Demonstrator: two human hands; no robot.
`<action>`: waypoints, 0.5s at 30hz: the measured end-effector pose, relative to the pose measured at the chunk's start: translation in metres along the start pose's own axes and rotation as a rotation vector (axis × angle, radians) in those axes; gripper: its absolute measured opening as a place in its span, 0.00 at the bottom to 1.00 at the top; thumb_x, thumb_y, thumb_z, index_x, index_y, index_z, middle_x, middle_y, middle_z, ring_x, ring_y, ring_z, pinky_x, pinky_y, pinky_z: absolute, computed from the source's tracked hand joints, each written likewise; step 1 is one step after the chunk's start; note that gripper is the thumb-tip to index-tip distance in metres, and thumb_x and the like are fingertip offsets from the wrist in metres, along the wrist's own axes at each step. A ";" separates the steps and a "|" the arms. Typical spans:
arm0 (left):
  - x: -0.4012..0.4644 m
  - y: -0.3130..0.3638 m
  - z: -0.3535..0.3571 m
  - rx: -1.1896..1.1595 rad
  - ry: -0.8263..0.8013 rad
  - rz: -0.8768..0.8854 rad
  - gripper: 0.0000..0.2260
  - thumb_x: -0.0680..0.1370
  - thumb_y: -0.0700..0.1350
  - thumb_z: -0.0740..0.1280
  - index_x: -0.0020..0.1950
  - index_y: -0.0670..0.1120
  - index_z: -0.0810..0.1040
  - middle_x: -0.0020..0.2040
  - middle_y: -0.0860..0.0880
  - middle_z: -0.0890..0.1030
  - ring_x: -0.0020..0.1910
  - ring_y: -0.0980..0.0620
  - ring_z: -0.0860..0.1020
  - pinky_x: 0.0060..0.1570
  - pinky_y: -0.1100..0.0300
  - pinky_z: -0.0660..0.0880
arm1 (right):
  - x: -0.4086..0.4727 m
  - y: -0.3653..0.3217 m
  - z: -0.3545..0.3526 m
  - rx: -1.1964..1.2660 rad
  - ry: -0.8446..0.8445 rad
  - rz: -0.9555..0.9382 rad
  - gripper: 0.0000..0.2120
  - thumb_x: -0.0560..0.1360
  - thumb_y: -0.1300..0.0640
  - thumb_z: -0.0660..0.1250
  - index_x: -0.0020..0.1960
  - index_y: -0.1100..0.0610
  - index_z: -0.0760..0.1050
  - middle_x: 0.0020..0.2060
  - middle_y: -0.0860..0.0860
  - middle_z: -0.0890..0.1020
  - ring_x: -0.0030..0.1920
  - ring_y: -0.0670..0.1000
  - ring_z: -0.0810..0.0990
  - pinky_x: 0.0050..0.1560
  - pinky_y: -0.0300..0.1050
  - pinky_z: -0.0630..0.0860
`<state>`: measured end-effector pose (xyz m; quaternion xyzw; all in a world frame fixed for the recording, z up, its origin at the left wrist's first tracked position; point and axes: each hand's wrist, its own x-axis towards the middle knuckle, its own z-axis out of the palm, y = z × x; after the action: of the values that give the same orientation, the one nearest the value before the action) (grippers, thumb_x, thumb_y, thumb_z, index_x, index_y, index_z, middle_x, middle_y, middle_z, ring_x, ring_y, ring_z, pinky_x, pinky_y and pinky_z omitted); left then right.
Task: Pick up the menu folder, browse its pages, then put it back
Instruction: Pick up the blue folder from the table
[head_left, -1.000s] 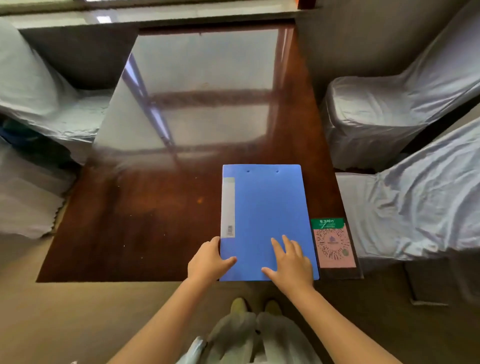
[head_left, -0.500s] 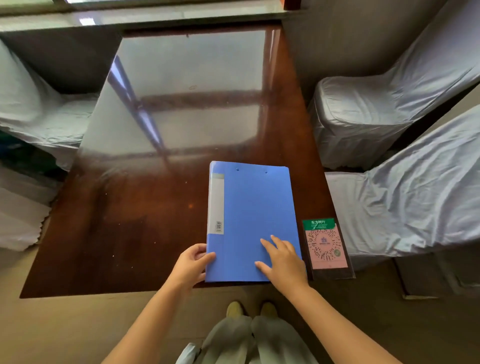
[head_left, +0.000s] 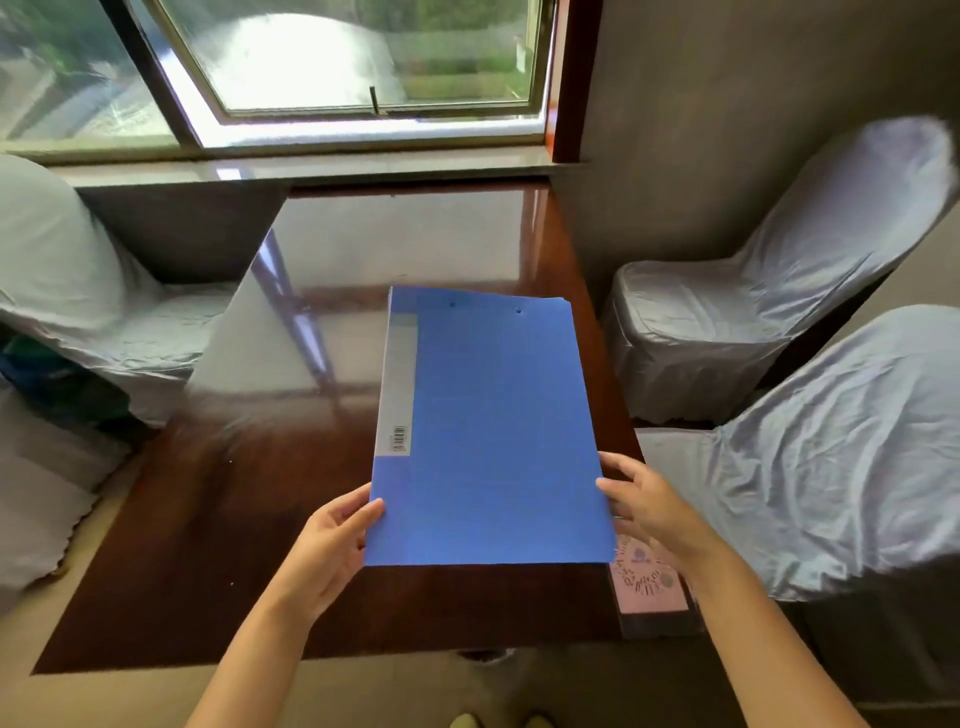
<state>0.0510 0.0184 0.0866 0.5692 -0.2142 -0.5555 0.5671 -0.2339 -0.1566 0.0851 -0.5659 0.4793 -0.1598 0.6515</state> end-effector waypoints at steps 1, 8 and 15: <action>-0.001 0.004 0.002 0.013 -0.035 0.017 0.17 0.73 0.44 0.65 0.62 0.47 0.77 0.58 0.43 0.82 0.54 0.42 0.81 0.43 0.51 0.82 | -0.002 -0.004 -0.003 0.028 -0.030 -0.032 0.14 0.76 0.55 0.65 0.60 0.44 0.70 0.50 0.45 0.84 0.48 0.48 0.84 0.37 0.40 0.80; -0.004 0.022 0.028 0.572 -0.113 0.260 0.46 0.68 0.46 0.76 0.73 0.64 0.49 0.70 0.65 0.69 0.66 0.62 0.70 0.57 0.66 0.73 | -0.017 -0.015 -0.012 0.062 0.054 -0.249 0.17 0.78 0.61 0.61 0.64 0.50 0.66 0.50 0.55 0.84 0.47 0.56 0.85 0.45 0.54 0.82; -0.006 0.002 0.048 1.154 0.032 0.646 0.49 0.68 0.36 0.75 0.75 0.51 0.43 0.76 0.44 0.39 0.75 0.51 0.43 0.71 0.53 0.56 | -0.022 -0.024 -0.020 0.114 0.055 -0.288 0.15 0.78 0.62 0.60 0.63 0.50 0.67 0.48 0.55 0.85 0.48 0.58 0.84 0.41 0.52 0.81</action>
<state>0.0075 0.0038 0.1034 0.6968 -0.6291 -0.1450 0.3124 -0.2526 -0.1586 0.1180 -0.5863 0.4010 -0.2939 0.6397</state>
